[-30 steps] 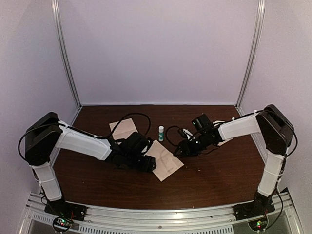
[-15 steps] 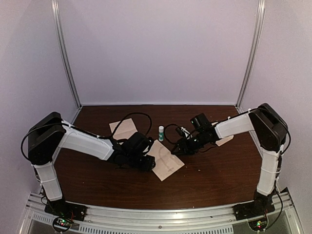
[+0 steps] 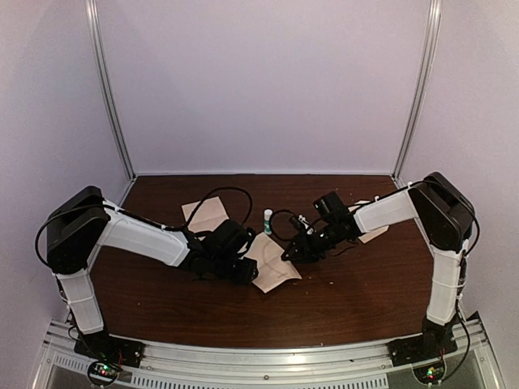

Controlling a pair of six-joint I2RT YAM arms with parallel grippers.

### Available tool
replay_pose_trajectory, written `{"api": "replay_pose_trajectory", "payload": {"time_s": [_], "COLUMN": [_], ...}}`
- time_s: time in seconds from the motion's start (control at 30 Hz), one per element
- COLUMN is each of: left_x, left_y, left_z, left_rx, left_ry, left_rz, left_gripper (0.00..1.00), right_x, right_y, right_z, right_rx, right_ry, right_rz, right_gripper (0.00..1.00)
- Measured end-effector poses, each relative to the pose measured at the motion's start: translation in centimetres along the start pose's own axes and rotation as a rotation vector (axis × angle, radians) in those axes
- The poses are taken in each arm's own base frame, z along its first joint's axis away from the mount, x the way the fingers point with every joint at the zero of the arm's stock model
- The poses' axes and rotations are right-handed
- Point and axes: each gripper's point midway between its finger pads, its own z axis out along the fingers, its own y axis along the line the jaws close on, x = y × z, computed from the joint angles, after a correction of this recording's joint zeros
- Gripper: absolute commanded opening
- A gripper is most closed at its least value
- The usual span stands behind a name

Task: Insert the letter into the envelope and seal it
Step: Pick up the letter from the center of the board.

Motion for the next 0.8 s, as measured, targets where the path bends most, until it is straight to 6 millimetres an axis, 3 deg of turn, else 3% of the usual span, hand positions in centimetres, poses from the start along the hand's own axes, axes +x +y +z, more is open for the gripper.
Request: {"api": "replay_pose_trajectory", "payload": {"time_s": [0.43, 0.8], "left_x": [0.0, 0.1], "left_y": [0.0, 0.1], "left_z": [0.0, 0.0], "left_rx": [-0.001, -0.001], "left_ry": [0.000, -0.001], "left_rz": [0.000, 0.000], "left_gripper": [0.49, 0.49], "right_x": [0.8, 0.1], "right_y": [1.3, 3.1], "right_z": [0.3, -0.2], "right_rx": [-0.114, -0.176], "right_ry": [0.006, -0.014], "right_rz": [0.061, 0.022], "right_gripper": [0.42, 0.33]}}
